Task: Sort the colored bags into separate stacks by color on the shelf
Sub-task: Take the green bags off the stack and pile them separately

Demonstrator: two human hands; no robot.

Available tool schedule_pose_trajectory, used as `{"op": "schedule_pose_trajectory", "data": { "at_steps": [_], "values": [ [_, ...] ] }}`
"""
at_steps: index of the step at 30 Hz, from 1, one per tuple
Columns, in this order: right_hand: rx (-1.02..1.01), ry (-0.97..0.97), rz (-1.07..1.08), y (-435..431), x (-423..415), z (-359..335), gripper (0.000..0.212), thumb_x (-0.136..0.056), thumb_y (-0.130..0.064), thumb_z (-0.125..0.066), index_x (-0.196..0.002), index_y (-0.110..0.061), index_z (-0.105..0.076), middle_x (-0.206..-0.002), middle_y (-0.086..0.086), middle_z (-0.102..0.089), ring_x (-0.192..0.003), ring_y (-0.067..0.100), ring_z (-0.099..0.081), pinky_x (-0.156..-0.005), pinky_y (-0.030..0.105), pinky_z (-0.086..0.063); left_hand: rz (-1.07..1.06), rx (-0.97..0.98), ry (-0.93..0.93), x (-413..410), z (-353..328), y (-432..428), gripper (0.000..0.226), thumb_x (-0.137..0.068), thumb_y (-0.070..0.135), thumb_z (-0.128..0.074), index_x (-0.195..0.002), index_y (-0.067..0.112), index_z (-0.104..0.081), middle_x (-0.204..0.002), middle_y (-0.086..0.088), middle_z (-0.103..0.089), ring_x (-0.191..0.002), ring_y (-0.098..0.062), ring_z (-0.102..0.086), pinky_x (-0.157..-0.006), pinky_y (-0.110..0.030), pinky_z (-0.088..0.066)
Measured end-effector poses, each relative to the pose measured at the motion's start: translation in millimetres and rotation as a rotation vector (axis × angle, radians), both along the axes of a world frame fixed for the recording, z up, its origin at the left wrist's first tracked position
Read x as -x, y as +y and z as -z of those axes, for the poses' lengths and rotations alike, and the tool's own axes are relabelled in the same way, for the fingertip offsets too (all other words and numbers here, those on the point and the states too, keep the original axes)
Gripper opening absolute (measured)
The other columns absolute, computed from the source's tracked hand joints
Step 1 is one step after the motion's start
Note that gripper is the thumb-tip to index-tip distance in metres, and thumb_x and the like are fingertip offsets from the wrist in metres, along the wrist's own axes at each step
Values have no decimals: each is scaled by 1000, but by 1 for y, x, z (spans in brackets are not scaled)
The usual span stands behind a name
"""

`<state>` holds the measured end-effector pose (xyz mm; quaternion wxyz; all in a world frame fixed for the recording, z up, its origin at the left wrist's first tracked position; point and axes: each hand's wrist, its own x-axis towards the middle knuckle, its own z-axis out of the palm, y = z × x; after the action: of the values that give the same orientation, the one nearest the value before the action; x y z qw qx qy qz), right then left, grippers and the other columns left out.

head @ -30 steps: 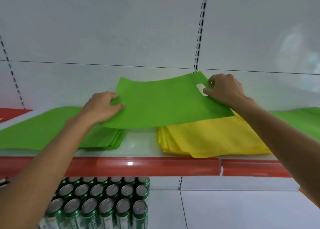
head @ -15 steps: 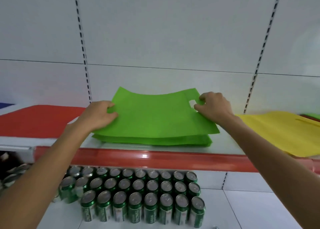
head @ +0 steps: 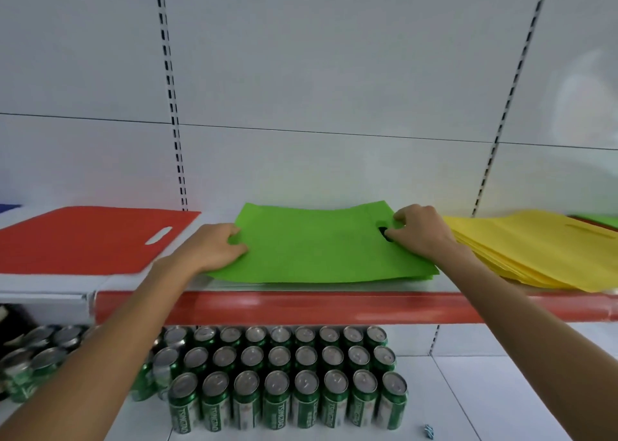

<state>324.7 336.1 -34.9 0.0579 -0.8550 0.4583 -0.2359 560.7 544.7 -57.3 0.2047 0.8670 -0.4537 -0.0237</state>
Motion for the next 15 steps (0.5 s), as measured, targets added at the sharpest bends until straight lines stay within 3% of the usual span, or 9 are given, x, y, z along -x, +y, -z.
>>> {"op": "schedule_pose_trajectory", "data": {
  "at_steps": [7,11,15],
  "values": [
    [-42,60,-41,-10,9,7,39,-87,-35,-62,-106,-1,-67,-108,15,-66,-94,28,-60,-77,36,-51,15,-76,-15,-1,3,-7,54,-93,37,-50,-140,11,-39,-146,-11,-38,-133,-25,-38,-107,-31,-30],
    [-50,-26,-69,-19,24,-3,43,-91,-38,-55,-119,-7,-62,-123,15,-60,-110,30,-57,-88,35,-46,-22,-18,-135,7,-13,-9,53,-92,38,-51,-138,13,-42,-145,-12,-40,-132,-28,-39,-108,-37,-33],
    [27,-35,-27,-37,56,-13,40,-90,-34,-57,-121,-10,-62,-126,13,-59,-117,30,-52,-96,36,-43,59,53,-142,42,-25,-31,54,-91,37,-54,-139,15,-42,-145,-8,-40,-133,-26,-38,-109,-39,-32]
  ]
}}
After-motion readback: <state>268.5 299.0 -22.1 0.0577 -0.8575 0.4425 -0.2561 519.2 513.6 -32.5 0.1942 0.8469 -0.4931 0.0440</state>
